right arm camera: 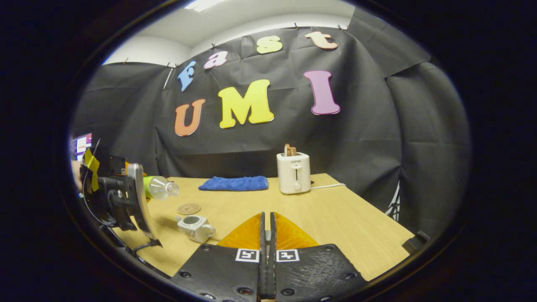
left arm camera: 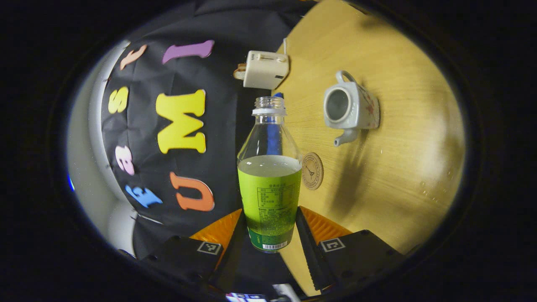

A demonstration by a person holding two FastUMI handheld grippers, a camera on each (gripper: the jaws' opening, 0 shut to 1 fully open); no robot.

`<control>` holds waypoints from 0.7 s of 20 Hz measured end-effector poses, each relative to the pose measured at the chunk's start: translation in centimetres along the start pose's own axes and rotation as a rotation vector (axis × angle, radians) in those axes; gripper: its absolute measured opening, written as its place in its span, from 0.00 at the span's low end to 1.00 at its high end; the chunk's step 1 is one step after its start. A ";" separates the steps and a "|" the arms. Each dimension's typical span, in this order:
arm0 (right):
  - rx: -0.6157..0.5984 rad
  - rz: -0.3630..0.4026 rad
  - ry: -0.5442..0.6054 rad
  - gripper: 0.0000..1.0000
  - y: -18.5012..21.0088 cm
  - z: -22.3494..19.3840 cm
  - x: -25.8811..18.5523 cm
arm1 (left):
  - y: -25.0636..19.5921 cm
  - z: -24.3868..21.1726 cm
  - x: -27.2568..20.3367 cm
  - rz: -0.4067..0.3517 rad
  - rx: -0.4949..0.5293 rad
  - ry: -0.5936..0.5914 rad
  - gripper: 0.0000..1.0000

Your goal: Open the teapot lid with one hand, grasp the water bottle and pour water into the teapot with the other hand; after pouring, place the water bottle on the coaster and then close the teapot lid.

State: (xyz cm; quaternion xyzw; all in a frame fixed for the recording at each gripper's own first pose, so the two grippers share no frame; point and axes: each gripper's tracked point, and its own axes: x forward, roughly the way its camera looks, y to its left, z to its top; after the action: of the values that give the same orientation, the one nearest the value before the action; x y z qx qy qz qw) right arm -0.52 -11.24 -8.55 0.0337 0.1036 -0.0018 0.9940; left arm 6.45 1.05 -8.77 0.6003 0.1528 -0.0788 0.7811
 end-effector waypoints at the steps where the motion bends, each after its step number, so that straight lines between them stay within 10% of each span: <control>1: -0.006 0.000 -0.005 0.00 0.3 0.4 -0.1 | -0.1 -0.2 0.0 -0.013 -0.117 -0.007 0.71; 14: -0.049 0.006 -0.015 0.00 3.9 1.5 -0.4 | 1.8 0.2 2.1 -0.063 -1.136 -0.195 0.71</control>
State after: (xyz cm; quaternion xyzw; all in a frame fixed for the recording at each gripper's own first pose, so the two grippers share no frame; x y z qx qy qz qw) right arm -0.52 -7.43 -6.74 0.0094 0.0961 0.0037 0.9953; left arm 9.06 1.42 -7.80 0.0720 0.1162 -0.0624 0.9887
